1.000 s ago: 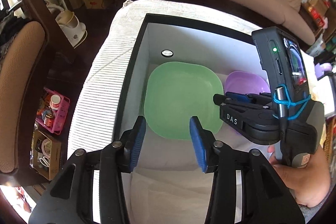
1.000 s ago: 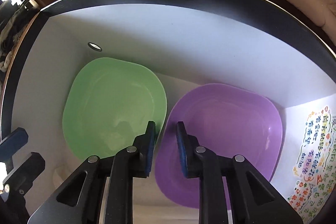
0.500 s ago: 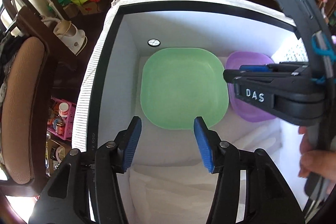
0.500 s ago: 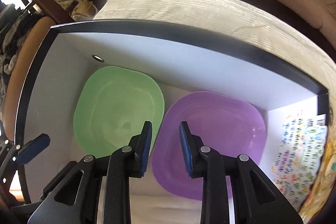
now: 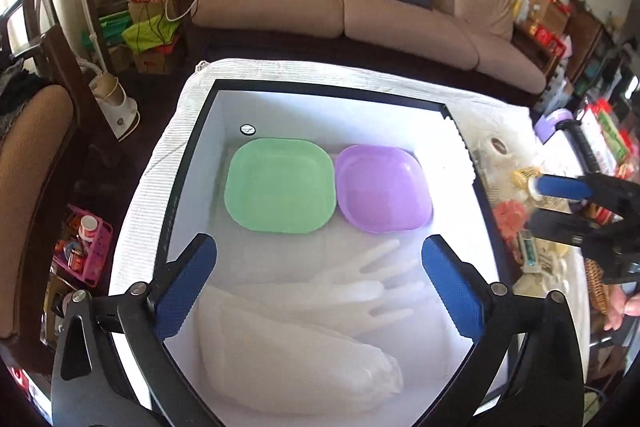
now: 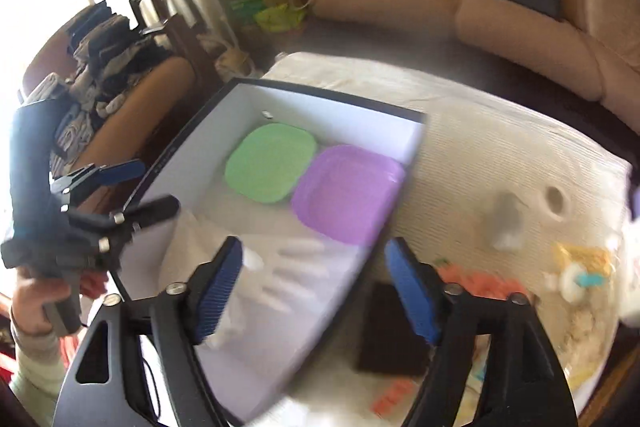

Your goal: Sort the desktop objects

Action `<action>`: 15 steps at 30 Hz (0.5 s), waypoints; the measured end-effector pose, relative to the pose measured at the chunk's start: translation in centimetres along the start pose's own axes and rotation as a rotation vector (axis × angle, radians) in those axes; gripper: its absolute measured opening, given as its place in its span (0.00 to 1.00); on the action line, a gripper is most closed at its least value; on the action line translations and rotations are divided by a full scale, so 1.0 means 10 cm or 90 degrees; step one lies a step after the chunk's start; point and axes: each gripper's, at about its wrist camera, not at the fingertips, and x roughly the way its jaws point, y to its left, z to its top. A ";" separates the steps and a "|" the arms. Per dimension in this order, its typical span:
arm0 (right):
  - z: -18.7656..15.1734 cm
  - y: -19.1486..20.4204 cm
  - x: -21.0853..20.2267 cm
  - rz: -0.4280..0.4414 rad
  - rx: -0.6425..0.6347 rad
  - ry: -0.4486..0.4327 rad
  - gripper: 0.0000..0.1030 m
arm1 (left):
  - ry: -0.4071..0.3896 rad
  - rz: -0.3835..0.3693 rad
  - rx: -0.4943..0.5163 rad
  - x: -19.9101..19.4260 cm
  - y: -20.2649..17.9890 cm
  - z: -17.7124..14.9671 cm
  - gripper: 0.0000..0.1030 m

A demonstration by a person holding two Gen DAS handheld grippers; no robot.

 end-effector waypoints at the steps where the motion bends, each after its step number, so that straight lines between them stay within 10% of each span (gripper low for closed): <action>1: -0.11 -0.10 -0.17 -0.008 0.005 -0.015 0.80 | -0.005 -0.002 -0.003 -0.04 -0.06 -0.01 1.00; 6: -0.56 -0.61 -0.78 -0.026 0.087 -0.075 1.00 | 0.009 -0.062 0.004 -0.21 -0.62 -0.14 1.00; 15: -1.49 -1.49 -1.48 -0.067 0.250 -0.114 1.00 | 0.057 -0.142 -0.016 -0.15 -1.92 -0.47 1.00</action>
